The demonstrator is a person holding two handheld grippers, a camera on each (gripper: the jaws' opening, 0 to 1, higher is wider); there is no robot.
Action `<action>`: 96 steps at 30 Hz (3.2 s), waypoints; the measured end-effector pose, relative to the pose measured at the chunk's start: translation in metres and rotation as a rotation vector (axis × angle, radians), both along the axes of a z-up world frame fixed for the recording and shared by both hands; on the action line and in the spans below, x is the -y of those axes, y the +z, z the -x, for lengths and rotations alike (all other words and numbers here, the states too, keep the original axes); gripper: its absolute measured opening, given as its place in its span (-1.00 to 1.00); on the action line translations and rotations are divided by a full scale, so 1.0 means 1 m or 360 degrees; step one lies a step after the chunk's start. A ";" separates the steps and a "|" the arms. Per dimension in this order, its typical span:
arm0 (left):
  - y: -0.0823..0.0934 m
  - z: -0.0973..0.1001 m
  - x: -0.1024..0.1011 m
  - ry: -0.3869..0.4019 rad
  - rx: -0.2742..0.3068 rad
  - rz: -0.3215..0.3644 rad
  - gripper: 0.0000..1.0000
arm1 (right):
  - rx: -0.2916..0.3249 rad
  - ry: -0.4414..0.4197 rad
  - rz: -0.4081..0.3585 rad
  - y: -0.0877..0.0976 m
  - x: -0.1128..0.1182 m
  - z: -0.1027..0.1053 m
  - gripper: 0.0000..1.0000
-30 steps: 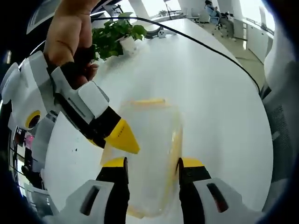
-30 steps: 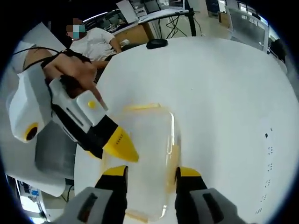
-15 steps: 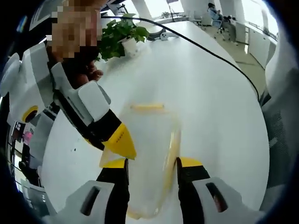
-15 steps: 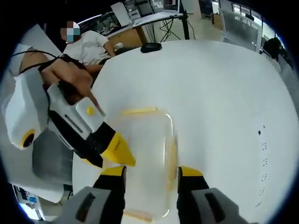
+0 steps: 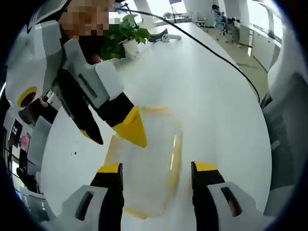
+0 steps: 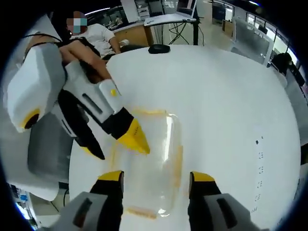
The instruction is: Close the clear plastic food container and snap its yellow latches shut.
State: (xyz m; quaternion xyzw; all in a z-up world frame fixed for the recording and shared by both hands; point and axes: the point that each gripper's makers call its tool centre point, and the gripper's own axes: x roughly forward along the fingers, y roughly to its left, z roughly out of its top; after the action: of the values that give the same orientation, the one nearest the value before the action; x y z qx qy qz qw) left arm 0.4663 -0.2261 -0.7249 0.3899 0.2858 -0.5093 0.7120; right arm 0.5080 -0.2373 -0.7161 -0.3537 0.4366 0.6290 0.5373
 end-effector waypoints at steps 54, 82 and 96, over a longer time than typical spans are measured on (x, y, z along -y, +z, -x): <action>-0.043 -0.034 -0.035 -0.0092 -0.0129 -0.0328 0.63 | 0.0387 -0.0102 -0.0003 -0.036 0.031 0.024 0.43; -0.044 -0.015 -0.099 -0.0051 -0.0129 -0.0369 0.63 | 0.0370 -0.0074 -0.0007 -0.036 -0.033 0.042 0.43; -0.044 -0.028 -0.123 -0.0038 -0.0120 -0.0365 0.64 | 0.0372 -0.0081 -0.0009 -0.036 -0.057 0.030 0.43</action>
State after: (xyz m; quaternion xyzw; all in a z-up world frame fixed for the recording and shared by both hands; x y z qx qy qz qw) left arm 0.4946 -0.1028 -0.7693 0.4528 0.3640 -0.4958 0.6455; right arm 0.4782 -0.1799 -0.7525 -0.4118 0.3780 0.5710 0.6013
